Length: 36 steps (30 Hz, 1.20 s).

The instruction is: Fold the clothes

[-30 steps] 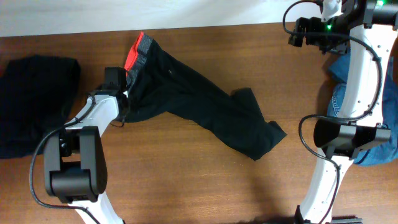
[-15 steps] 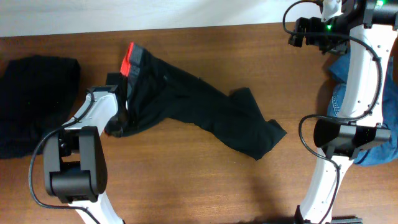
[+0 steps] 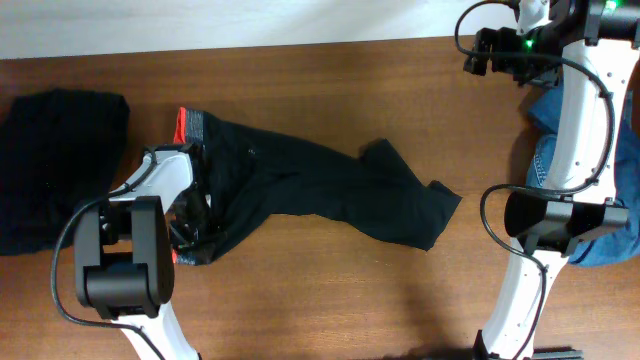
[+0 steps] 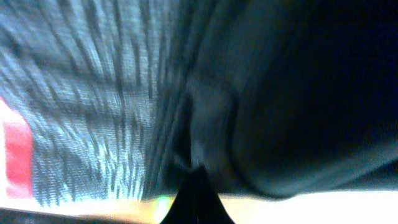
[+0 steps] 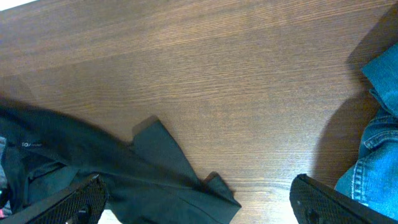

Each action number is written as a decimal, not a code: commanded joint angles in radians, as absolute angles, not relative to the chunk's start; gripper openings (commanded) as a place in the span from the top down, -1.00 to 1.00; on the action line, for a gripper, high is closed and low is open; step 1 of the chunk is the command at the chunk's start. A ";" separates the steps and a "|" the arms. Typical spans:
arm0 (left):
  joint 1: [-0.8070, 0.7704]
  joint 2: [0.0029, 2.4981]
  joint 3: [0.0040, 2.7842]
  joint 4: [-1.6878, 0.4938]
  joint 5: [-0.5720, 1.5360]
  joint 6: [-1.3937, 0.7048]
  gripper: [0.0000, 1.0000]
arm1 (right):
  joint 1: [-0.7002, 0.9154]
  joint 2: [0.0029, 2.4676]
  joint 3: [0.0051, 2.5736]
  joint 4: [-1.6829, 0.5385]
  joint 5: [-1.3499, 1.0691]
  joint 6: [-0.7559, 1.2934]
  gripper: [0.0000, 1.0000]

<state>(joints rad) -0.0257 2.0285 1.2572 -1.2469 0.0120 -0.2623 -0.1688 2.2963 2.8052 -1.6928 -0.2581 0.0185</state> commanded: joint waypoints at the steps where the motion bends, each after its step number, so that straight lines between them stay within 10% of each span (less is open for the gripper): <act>1: -0.026 2.035 1.246 -1.274 0.043 -0.276 1.00 | -0.171 2.280 2.817 -1.699 -0.249 0.016 -0.98; 36: -0.023 1.768 1.406 -0.910 0.049 -0.163 0.53 | -0.171 2.280 2.817 -1.699 -0.249 0.016 -0.98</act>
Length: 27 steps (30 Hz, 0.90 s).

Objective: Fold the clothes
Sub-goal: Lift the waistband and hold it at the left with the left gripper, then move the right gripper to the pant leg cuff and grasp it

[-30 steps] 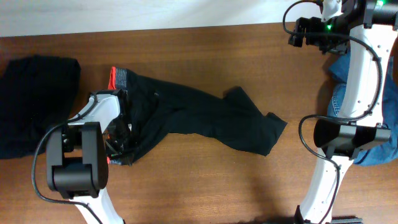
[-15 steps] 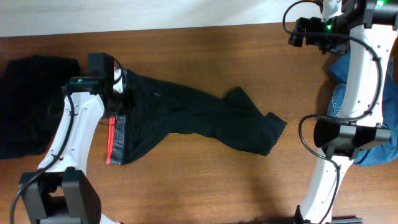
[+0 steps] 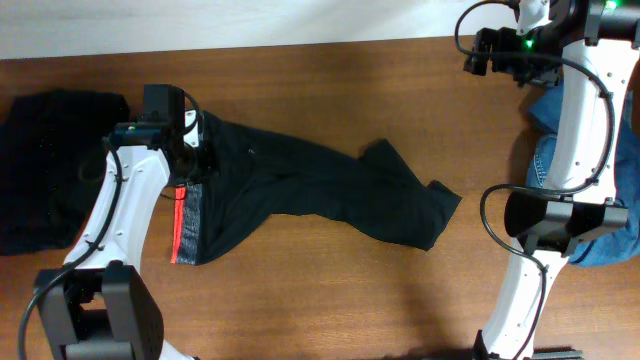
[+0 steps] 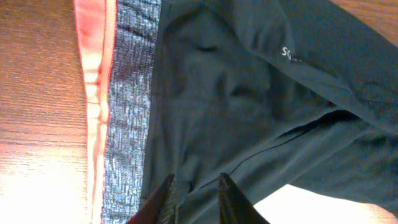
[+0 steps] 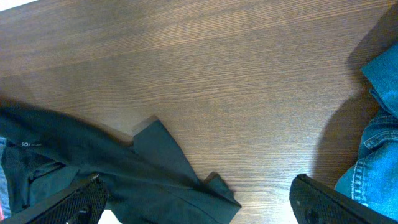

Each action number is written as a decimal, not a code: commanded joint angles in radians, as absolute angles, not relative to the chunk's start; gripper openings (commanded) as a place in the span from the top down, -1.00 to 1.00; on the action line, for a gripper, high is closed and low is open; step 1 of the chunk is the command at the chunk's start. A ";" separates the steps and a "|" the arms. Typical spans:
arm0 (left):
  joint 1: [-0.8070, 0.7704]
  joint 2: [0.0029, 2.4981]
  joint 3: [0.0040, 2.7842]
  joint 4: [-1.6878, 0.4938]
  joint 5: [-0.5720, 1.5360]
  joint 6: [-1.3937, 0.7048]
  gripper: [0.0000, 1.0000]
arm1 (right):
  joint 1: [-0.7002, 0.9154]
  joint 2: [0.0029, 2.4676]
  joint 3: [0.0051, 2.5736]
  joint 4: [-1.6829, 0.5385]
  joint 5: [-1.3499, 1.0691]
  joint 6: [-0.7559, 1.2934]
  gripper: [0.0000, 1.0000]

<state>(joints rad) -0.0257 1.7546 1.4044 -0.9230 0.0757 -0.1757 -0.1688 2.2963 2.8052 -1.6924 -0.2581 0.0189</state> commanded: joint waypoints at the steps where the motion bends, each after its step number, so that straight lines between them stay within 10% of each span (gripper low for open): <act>1: -0.023 1.768 1.406 -0.898 0.039 -0.163 0.51 | -0.171 2.280 2.817 -1.699 -0.249 0.016 -0.97; 16: -0.022 1.859 1.406 -0.493 -0.077 -0.009 -0.55 | -0.170 2.280 2.776 -1.699 -0.253 0.016 -0.97; 27: -0.010 2.004 1.406 -0.392 -0.047 0.055 -0.55 | -0.115 2.280 2.508 -1.664 -0.321 -0.379 -0.98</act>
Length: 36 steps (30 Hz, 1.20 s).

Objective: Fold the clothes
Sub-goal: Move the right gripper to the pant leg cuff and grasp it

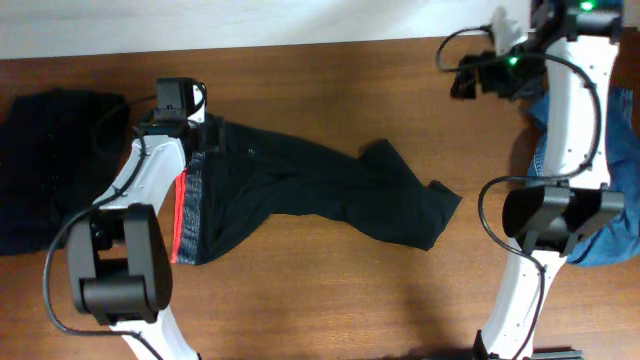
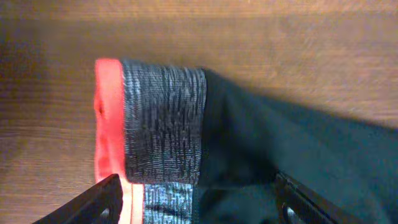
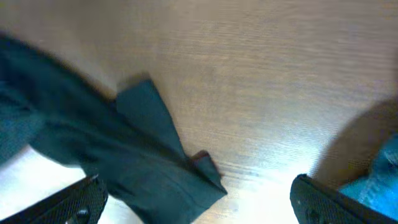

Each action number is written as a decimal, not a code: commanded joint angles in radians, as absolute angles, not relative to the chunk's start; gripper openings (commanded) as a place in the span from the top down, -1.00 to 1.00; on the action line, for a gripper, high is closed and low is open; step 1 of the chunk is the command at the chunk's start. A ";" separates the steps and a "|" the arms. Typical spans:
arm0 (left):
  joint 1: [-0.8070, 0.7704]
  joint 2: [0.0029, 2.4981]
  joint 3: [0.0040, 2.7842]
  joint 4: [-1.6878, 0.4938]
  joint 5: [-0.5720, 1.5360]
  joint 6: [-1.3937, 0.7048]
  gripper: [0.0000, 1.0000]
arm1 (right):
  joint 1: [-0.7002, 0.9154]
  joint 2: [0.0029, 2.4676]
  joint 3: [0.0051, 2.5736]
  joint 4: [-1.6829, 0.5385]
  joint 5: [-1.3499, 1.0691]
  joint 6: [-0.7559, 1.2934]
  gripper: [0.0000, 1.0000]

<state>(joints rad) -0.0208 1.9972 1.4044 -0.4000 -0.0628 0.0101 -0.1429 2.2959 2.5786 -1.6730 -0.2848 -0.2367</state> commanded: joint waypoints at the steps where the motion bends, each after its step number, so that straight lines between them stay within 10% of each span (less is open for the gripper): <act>1: -0.010 2.004 1.407 -0.388 -0.047 0.059 -0.54 | -0.109 2.280 2.463 -1.649 -0.340 -0.395 -0.98; 36: 0.004 2.004 1.426 -0.272 0.020 0.058 -0.53 | 0.112 2.280 1.880 -1.102 -0.336 -0.598 -0.75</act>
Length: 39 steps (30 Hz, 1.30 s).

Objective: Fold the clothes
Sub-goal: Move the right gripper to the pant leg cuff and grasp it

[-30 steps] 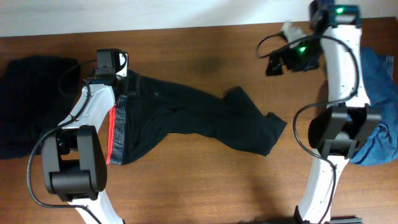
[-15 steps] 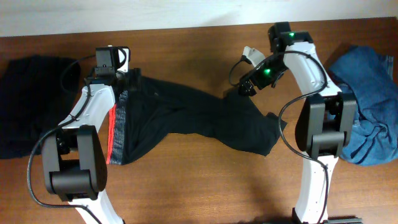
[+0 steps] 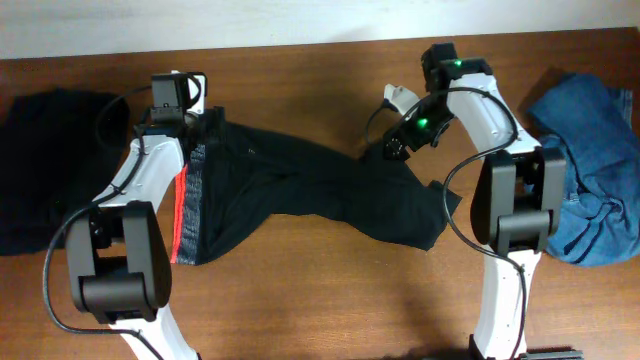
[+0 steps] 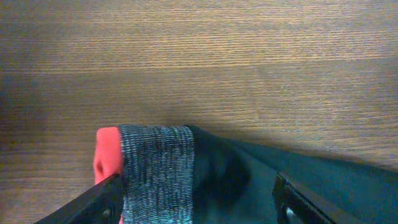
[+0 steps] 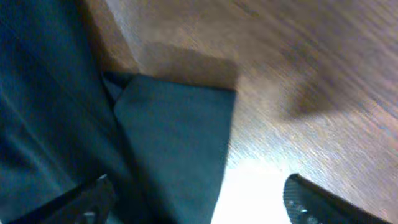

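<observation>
Black pants (image 3: 300, 185) lie across the table, with the red and grey waistband (image 3: 185, 205) at the left and the legs running right. My left gripper (image 3: 196, 122) is at the waistband's far corner. In the left wrist view it (image 4: 198, 190) is open, its fingers either side of the red edge (image 4: 107, 163) and grey band (image 4: 158, 165). My right gripper (image 3: 392, 148) is low over the upper leg's cuff (image 3: 378, 152). In the right wrist view it (image 5: 199, 186) is open, with the cuff (image 5: 180, 137) between its fingers. Neither holds any cloth.
A heap of black clothes (image 3: 50, 170) lies at the far left. Blue jeans (image 3: 590, 200) lie bunched at the far right. The other leg's end (image 3: 435, 215) points toward the jeans. The table's back edge meets a white wall (image 3: 300, 20).
My right gripper was raised at the back right and is now down at the upper leg's cuff. My left gripper has shifted slightly further over the waistband's far corner. Both are still open.
My left gripper was first pressed close on the waistband near the table's front. Then the waistband lay straight and the gripper was over the pants near its far end. After that it stood open at the far corner. The right arm stayed raised, and is now at the cuff.
</observation>
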Each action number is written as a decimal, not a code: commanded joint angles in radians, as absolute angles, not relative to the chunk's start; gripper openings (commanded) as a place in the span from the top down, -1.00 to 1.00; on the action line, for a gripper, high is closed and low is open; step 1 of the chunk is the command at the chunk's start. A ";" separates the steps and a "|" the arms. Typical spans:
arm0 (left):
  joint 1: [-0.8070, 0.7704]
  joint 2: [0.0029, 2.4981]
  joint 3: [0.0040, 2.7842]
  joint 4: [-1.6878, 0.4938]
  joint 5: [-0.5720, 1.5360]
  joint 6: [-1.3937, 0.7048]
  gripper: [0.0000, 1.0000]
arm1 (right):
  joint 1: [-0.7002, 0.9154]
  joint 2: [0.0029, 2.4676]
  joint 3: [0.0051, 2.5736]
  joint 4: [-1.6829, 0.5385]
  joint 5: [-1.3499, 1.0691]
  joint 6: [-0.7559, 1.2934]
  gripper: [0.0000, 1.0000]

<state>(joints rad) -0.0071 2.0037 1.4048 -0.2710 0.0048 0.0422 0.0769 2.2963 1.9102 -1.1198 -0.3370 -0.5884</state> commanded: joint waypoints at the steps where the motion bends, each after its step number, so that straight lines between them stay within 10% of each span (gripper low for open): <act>1: 0.004 2.004 1.426 -0.276 0.020 0.058 -0.53 | 0.119 2.280 1.870 -1.085 -0.333 -0.598 -0.69; 17: 0.004 2.004 1.426 -0.281 0.019 0.058 -0.53 | 0.145 2.281 1.758 -0.875 -0.215 -0.484 -0.60; 25: 0.004 2.004 1.426 -0.276 0.019 0.058 -0.29 | 0.144 2.280 1.739 -0.863 -0.209 -0.461 0.92; 39: 0.004 1.987 1.429 -0.277 0.020 0.058 -0.17 | 0.135 2.280 1.822 -0.855 0.123 -0.293 0.93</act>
<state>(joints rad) -0.0021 2.0037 1.4048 -0.2798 0.0048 0.0494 0.1432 2.2871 1.7813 -0.8589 0.0193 -0.3508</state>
